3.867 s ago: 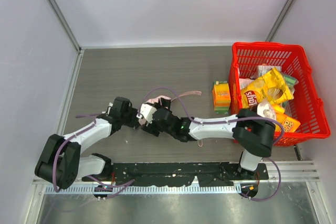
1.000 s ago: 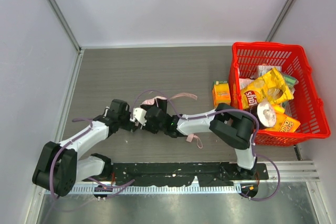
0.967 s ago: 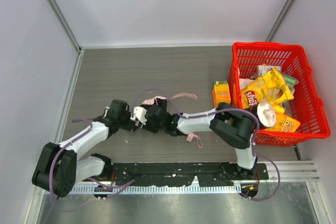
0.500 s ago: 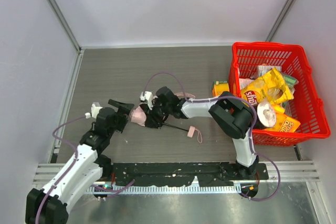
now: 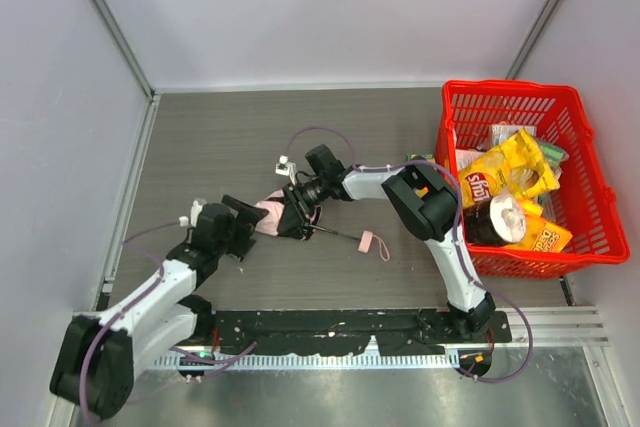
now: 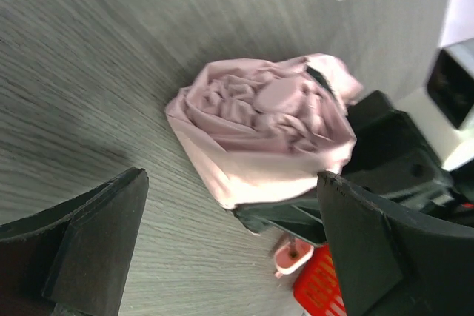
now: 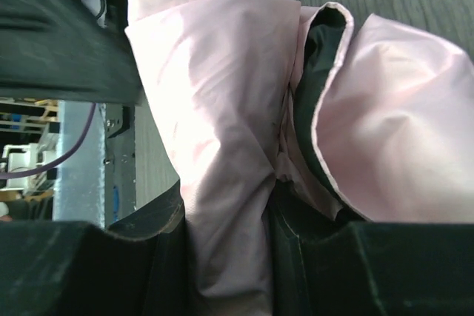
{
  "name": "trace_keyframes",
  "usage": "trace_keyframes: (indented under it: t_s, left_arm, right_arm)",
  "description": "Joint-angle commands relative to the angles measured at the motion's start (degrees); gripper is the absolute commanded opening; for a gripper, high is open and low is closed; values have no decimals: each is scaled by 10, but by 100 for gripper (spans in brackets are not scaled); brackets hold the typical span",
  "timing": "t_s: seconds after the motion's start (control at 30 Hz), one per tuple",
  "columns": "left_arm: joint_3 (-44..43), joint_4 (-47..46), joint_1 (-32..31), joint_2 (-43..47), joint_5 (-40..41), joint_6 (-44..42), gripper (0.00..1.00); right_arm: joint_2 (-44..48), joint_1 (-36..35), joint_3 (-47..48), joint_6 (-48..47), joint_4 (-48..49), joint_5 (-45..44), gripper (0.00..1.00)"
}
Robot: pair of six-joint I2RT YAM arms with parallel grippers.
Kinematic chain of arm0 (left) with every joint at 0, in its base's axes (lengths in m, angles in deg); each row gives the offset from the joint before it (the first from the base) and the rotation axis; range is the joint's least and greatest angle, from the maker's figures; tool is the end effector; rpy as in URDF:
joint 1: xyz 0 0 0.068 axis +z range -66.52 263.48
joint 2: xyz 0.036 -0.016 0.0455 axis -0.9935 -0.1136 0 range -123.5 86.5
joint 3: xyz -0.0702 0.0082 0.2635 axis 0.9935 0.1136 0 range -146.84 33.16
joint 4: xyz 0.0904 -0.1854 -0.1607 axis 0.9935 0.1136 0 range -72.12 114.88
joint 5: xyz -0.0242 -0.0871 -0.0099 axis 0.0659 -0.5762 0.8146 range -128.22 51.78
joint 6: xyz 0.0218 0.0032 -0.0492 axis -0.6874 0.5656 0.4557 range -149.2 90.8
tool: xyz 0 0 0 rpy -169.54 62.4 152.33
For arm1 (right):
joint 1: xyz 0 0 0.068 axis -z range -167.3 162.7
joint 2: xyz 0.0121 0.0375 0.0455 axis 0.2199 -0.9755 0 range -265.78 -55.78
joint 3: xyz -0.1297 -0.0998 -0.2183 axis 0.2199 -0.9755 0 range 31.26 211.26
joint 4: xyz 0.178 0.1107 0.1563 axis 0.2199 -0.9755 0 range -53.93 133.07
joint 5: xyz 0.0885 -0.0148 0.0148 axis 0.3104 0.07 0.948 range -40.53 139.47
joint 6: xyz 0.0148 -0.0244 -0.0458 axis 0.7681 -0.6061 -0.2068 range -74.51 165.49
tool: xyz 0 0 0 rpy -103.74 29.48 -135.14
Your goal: Put away the umbrella
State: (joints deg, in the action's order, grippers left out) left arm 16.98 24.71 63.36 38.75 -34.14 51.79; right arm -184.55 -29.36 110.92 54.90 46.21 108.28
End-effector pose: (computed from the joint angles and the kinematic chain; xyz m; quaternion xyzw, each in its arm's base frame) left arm 0.1591 -0.0556 0.1638 -0.4692 0.7679 -0.3155 0.3012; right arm 0.3176 0.3277 0.1069 -0.4037 0.7234 0.5518 0.0965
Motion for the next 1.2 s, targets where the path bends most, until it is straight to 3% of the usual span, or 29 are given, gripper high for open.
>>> trace_keyframes:
  t_s: [0.0, 0.17, 0.27, 0.57, 0.67, 0.73, 0.77, 0.87, 0.97, 1.03, 1.1, 1.17]
  left_arm:
    - [-12, -127, 3, -109, -25, 16, 100]
    - [-51, -186, 3, -241, -49, 8, 100]
    - [-32, -232, -1, -255, -23, 15, 100]
    - [-63, -100, -23, -291, 66, 54, 99]
    - [-89, -93, -26, -321, 91, 41, 80]
    - [-71, -141, -26, -335, 98, 37, 58]
    - [-64, -150, -26, -337, 100, 39, 53]
    - [-45, -179, -26, -336, 103, 33, 41]
    - [-31, -188, -26, -323, 101, 25, 13]
    - [-29, -169, -26, -307, 98, 26, 1]
    - [-32, -138, -26, -290, 94, 26, 0]
    - [-39, -77, -26, -263, 92, 36, 0]
  right_arm:
    - [-69, -8, -5, 24, -88, 17, 1]
    - [-90, -2, 17, 28, -87, 45, 1]
    - [-99, -2, 39, 15, -111, 60, 1]
    - [-109, -1, 93, -48, -189, 108, 1]
    - [-109, -3, 124, -88, -246, 104, 1]
    - [-108, -10, 142, -120, -287, 97, 1]
    - [-108, -13, 148, -130, -301, 95, 1]
    - [-106, -21, 153, -141, -313, 87, 1]
    - [-106, -22, 153, -143, -317, 81, 1]
    - [-96, -22, 150, -136, -313, 59, 1]
    - [-75, -22, 140, -107, -293, -1, 8]
    - [-32, -22, 110, -60, -255, -91, 34]
